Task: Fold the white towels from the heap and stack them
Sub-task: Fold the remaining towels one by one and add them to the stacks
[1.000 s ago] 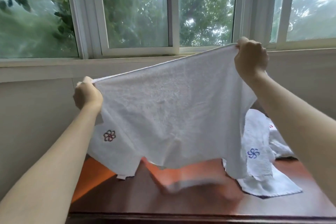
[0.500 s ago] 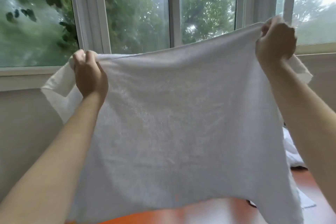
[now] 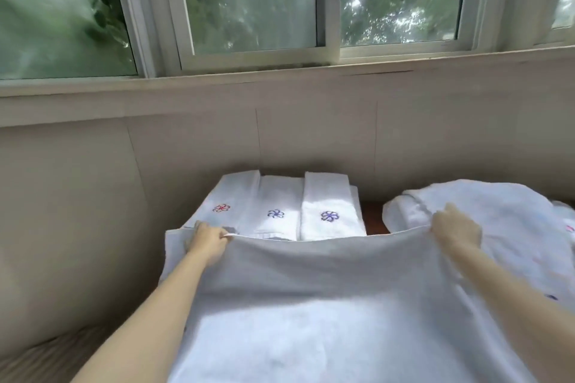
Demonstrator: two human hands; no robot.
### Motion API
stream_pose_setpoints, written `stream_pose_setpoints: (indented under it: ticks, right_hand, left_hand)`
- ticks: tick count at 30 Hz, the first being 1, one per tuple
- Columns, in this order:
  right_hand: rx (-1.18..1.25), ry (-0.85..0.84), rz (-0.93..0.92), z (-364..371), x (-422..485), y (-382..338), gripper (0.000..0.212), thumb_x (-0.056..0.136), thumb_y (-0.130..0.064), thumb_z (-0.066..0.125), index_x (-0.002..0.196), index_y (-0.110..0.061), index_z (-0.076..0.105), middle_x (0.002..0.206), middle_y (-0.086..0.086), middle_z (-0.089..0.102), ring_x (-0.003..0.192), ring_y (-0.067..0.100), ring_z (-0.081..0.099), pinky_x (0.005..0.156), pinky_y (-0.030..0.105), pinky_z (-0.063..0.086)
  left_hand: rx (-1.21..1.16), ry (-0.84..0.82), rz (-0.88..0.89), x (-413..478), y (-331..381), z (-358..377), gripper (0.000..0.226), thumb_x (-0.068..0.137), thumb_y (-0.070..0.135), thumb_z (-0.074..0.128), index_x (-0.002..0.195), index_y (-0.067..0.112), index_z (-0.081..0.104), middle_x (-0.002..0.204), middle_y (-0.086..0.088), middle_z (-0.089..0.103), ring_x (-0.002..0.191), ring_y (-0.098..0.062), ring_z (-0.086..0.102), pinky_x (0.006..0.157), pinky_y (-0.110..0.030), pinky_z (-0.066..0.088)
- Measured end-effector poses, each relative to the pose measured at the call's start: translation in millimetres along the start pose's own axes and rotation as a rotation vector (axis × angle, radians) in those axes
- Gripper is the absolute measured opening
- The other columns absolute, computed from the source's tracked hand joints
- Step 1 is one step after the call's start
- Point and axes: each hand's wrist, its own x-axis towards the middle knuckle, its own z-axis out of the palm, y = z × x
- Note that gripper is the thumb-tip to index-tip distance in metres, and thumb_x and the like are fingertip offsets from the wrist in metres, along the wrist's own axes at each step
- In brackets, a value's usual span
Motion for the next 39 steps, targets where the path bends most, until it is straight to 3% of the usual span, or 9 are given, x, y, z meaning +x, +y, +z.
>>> stream_pose_setpoints:
  ticks: [6, 10, 12, 18, 24, 27, 30, 35, 39]
  right_hand:
    - [0.142, -0.008, 0.066, 29.1, -17.3, -18.0, 0.032, 0.089, 0.005, 0.042, 0.114, -0.003, 0.06, 0.112, 0.021, 0.06, 0.103, 0.038, 0.06, 0.082, 0.039, 0.049]
    - [0.55, -0.046, 0.052, 32.0, -42.0, -17.4, 0.021, 0.09, 0.002, 0.035, 0.096, -0.012, 0.049, 0.097, 0.017, 0.056, 0.063, 0.03, 0.059, 0.046, 0.035, 0.049]
    - [0.636, -0.025, 0.043, 34.3, -57.2, -10.6, 0.019, 0.088, 0.003, 0.036, 0.096, -0.006, 0.05, 0.092, 0.02, 0.058, 0.074, 0.038, 0.063, 0.06, 0.04, 0.046]
    - [0.626, 0.132, 0.006, 45.5, -101.1, 24.9, 0.015, 0.093, 0.001, 0.044, 0.096, 0.004, 0.058, 0.099, 0.031, 0.059, 0.098, 0.042, 0.053, 0.08, 0.039, 0.033]
    - [0.233, -0.079, 0.05, 53.8, -141.6, 60.8, 0.02, 0.09, -0.003, 0.048, 0.099, 0.01, 0.061, 0.11, 0.035, 0.054, 0.102, 0.048, 0.052, 0.09, 0.05, 0.042]
    - [0.096, -0.207, 0.004, 39.5, -153.5, 54.4, 0.031, 0.085, -0.009, 0.053, 0.114, -0.004, 0.063, 0.124, 0.023, 0.051, 0.11, 0.043, 0.05, 0.093, 0.042, 0.041]
    - [0.045, -0.269, 0.019, 28.7, -166.0, 35.5, 0.038, 0.082, -0.008, 0.055, 0.119, -0.008, 0.057, 0.124, 0.018, 0.045, 0.109, 0.039, 0.052, 0.08, 0.037, 0.042]
    - [-0.012, -0.228, -0.293, 41.9, -187.4, -18.7, 0.037, 0.09, -0.015, 0.047, 0.126, -0.017, 0.049, 0.125, 0.009, 0.043, 0.108, 0.032, 0.053, 0.075, 0.035, 0.044]
    - [-0.023, -0.079, -0.664, 66.0, -211.6, -63.7, 0.035, 0.094, -0.035, 0.047, 0.124, -0.02, 0.056, 0.123, 0.007, 0.056, 0.108, 0.03, 0.055, 0.082, 0.036, 0.046]
  left_hand:
    - [-0.031, 0.083, -0.014, -16.0, -5.4, 38.1, 0.033, 0.099, 0.036, 0.046, 0.114, 0.018, 0.069, 0.133, -0.012, 0.044, 0.124, -0.032, 0.04, 0.094, -0.038, 0.041]
    - [-0.059, 0.262, -0.116, -51.3, -0.7, 49.9, 0.037, 0.099, 0.038, 0.043, 0.095, 0.011, 0.068, 0.117, -0.009, 0.048, 0.106, -0.033, 0.05, 0.077, -0.038, 0.039]
    - [-0.099, 0.305, -0.11, -68.3, -1.7, 52.0, 0.039, 0.101, 0.032, 0.04, 0.096, 0.003, 0.065, 0.113, -0.013, 0.052, 0.096, -0.036, 0.055, 0.075, -0.037, 0.039]
    - [-0.181, 0.313, -0.11, -121.0, -23.5, 58.7, 0.03, 0.097, 0.022, 0.045, 0.085, -0.002, 0.058, 0.101, -0.02, 0.061, 0.09, -0.038, 0.057, 0.071, -0.039, 0.043]
    - [-0.285, 0.258, -0.379, -165.9, -38.2, 78.0, 0.041, 0.095, 0.027, 0.043, 0.113, -0.005, 0.061, 0.125, -0.02, 0.052, 0.102, -0.037, 0.057, 0.084, -0.036, 0.044]
    - [-0.333, 0.333, -0.375, -175.3, -36.8, 85.6, 0.045, 0.098, 0.033, 0.039, 0.105, -0.004, 0.063, 0.125, -0.021, 0.052, 0.098, -0.038, 0.057, 0.082, -0.038, 0.045]
    - [-0.43, 0.367, -0.433, -172.8, -35.5, 83.1, 0.058, 0.101, 0.039, 0.031, 0.09, -0.004, 0.068, 0.108, -0.021, 0.061, 0.096, -0.036, 0.057, 0.079, -0.037, 0.045]
    - [-0.466, 0.29, -0.528, -166.7, -46.1, 82.3, 0.023, 0.093, 0.02, 0.047, 0.108, 0.009, 0.059, 0.109, -0.012, 0.065, 0.098, -0.033, 0.058, 0.07, -0.031, 0.039]
    - [-0.538, 0.26, -0.544, -156.6, -55.6, 80.7, 0.045, 0.089, 0.013, 0.048, 0.133, 0.015, 0.046, 0.12, -0.01, 0.061, 0.103, -0.032, 0.059, 0.076, -0.036, 0.048]
